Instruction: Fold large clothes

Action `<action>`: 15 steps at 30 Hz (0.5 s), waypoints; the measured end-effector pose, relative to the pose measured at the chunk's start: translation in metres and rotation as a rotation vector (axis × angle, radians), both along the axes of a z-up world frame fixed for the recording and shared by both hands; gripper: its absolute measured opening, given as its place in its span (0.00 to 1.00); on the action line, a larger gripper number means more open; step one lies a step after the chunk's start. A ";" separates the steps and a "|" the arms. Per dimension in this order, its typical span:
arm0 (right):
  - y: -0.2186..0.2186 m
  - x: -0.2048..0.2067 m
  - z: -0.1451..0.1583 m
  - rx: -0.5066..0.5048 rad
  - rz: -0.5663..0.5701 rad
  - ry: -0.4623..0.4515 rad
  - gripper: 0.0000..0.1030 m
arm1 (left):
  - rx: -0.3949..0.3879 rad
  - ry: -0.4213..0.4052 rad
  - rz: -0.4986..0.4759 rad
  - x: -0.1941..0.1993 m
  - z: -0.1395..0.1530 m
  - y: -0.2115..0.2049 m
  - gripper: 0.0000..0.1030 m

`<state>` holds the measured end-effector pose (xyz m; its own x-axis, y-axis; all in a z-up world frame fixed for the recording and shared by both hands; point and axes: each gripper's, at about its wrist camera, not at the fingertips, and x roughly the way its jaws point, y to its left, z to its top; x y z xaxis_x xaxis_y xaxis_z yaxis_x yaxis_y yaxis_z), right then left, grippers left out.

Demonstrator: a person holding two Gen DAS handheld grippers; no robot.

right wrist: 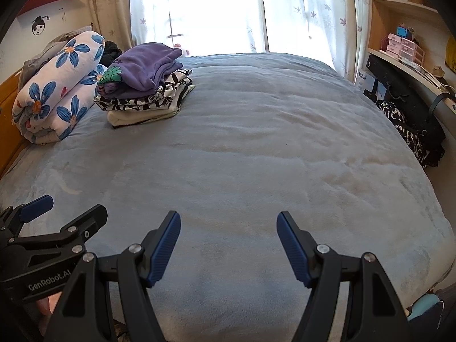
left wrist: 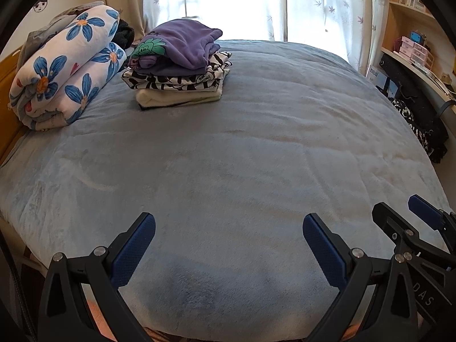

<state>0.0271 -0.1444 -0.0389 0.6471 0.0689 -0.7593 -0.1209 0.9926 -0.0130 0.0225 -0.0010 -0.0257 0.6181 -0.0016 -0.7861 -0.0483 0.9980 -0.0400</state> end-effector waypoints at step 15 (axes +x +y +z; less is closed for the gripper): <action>-0.001 -0.001 -0.004 -0.001 -0.006 0.015 0.68 | 0.001 0.016 0.010 -0.001 -0.001 0.000 0.99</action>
<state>0.0265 -0.1451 -0.0426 0.6362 0.0641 -0.7688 -0.1149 0.9933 -0.0122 0.0211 -0.0008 -0.0268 0.6055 0.0054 -0.7958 -0.0584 0.9976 -0.0377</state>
